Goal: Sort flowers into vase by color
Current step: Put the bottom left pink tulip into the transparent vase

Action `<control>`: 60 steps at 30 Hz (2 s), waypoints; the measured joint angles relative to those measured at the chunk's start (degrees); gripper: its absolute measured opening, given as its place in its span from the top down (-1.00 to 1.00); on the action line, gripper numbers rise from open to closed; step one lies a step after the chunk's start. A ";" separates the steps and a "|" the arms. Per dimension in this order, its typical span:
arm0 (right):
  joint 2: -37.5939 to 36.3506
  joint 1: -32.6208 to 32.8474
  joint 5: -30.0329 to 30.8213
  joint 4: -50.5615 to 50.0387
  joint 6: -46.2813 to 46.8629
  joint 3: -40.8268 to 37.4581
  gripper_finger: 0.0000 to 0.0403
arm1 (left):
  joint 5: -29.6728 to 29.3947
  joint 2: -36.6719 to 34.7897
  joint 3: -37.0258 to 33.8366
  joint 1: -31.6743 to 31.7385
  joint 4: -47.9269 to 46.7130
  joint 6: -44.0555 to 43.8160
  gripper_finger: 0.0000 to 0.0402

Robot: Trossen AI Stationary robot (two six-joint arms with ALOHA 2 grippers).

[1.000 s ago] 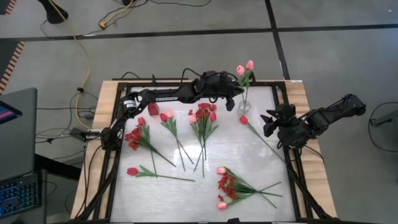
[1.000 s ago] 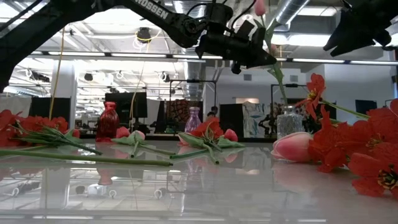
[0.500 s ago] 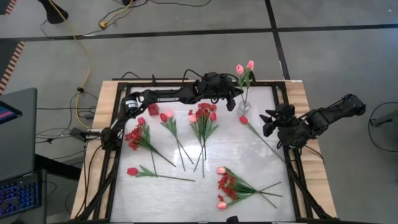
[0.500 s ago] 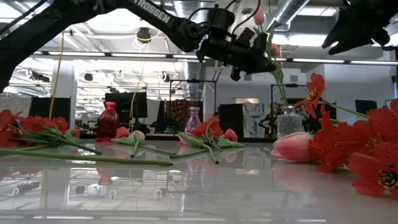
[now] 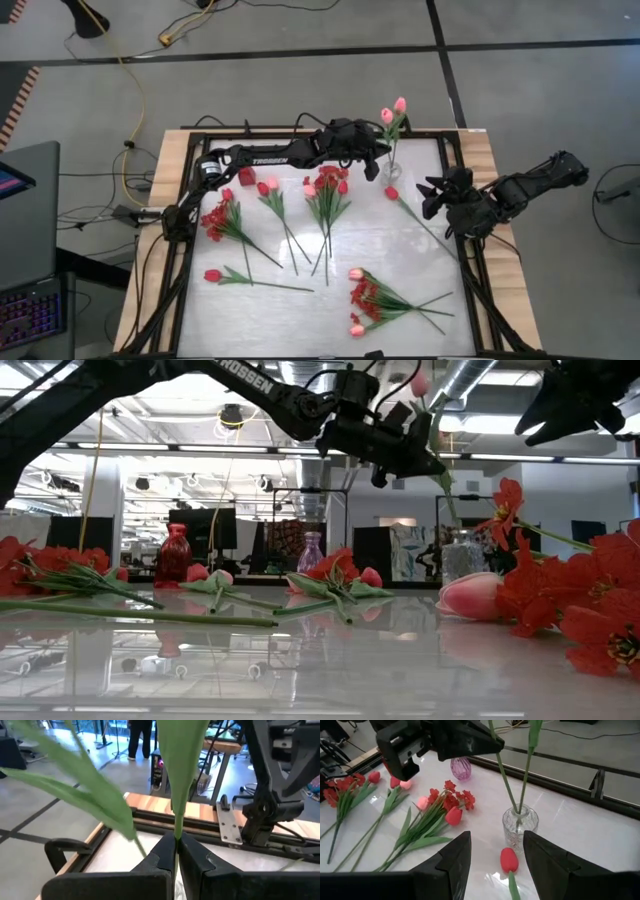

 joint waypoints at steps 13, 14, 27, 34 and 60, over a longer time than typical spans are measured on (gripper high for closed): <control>0.00 0.00 -0.07 0.60 0.46 0.00 -0.03 | 0.35 0.00 0.02 0.04 -3.37 1.22 0.98; 0.00 0.00 -0.10 0.60 0.46 0.00 -0.03 | 0.36 0.00 0.02 0.04 -3.38 1.22 0.96; 0.00 0.00 -0.24 0.53 0.46 0.00 -0.03 | 0.32 -0.01 0.02 0.15 -3.39 1.24 0.53; -0.02 0.00 -0.83 0.51 0.46 0.00 -0.03 | 0.49 -1.39 0.02 1.27 -7.18 2.45 0.35; 0.26 0.00 -9.52 10.49 -8.22 0.00 -0.03 | -5.96 -29.41 -0.26 2.38 -69.36 11.18 -0.11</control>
